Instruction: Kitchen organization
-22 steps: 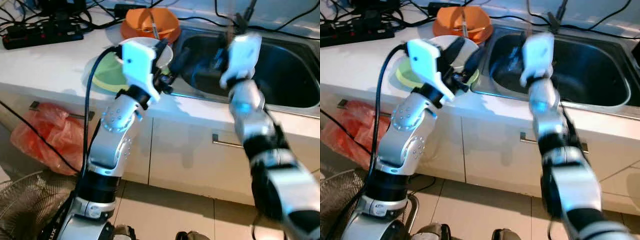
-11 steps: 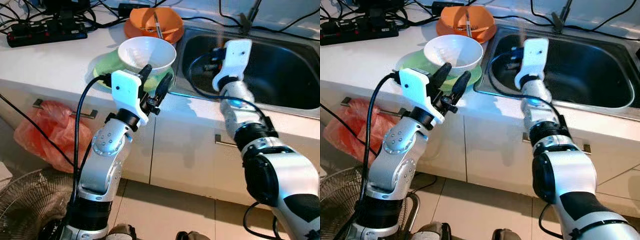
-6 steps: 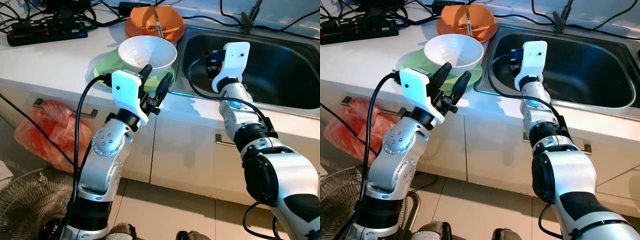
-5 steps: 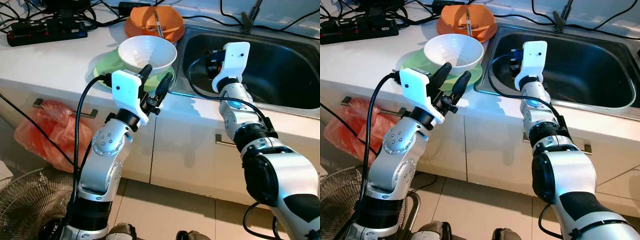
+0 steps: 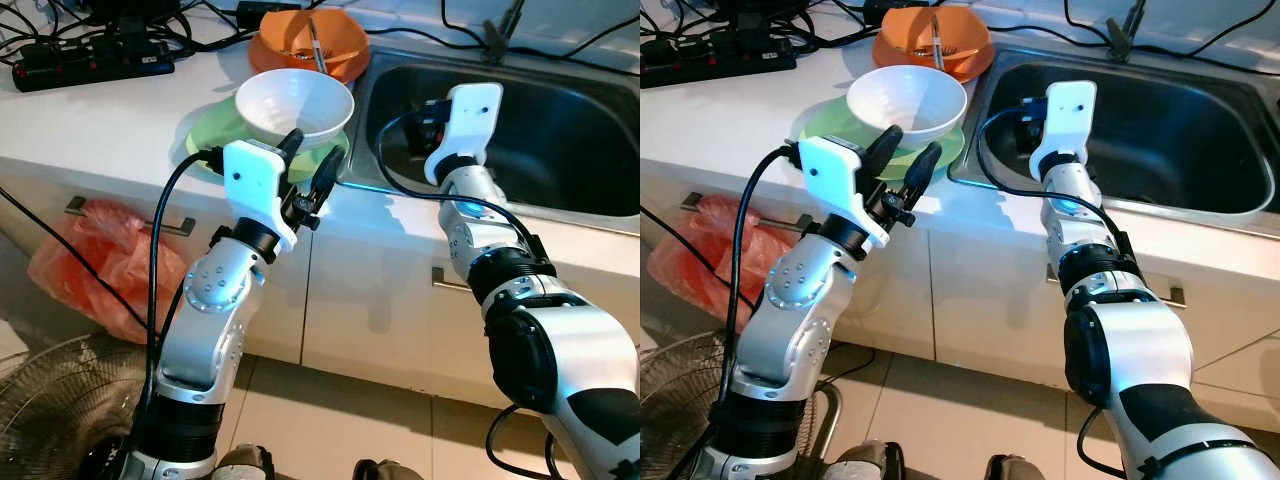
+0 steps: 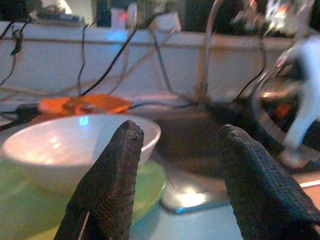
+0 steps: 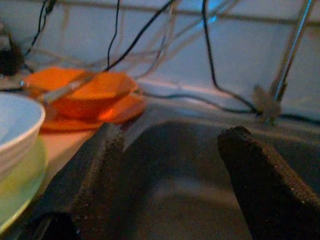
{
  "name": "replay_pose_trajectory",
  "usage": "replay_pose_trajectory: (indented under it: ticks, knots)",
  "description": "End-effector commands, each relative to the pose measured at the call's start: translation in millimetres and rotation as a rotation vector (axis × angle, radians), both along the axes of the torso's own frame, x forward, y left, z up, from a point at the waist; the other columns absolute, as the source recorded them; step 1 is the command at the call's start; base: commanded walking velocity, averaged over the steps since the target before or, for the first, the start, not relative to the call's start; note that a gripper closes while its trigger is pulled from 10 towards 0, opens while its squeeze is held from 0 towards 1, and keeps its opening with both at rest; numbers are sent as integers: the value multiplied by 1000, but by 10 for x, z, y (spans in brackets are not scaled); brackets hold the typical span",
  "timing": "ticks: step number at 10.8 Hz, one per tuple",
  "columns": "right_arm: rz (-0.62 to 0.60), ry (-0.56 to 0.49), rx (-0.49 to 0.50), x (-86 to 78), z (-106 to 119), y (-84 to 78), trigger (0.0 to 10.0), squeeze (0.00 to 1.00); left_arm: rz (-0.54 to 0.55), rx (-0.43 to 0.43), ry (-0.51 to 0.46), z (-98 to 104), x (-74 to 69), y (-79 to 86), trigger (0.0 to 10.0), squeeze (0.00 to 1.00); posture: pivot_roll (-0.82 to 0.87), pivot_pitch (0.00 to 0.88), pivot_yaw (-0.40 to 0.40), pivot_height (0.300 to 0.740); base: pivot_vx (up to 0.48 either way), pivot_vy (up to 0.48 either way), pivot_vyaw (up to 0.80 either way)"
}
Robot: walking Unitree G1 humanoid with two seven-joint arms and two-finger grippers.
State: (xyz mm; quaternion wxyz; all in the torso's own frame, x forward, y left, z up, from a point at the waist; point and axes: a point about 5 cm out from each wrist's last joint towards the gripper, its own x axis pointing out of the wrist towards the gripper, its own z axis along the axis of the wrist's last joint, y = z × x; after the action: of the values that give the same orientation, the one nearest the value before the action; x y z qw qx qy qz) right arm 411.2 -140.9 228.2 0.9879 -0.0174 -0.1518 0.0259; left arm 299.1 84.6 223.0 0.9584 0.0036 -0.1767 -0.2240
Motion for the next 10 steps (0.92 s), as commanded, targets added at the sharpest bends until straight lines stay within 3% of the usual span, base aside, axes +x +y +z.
replay_pose_trajectory:
  ticks: [1,3,5,7,10]
  knots:
    - [-21,-55,-4,-23,54,-101,10000,0,12,18,16,-66,6,-21,10000,0,164,153,-33,740,0,0,0]
    - [17,-71,-34,-96,-87,-74,10000,0,82,-6,31,-139,82,62,10000,0,153,148,-34,740,0,0,0]
    - [-6,-103,29,-163,-142,-145,10000,0,186,-39,1,-113,156,200,10000,0,129,139,-32,740,0,0,0]
    - [-32,-138,69,-238,-150,-204,10000,0,221,-73,-17,-101,196,262,10000,0,108,131,-25,740,0,0,0]
    - [-35,-92,99,-370,-382,-207,10000,0,235,-94,-35,-87,184,295,10000,0,100,127,-25,740,0,0,0]
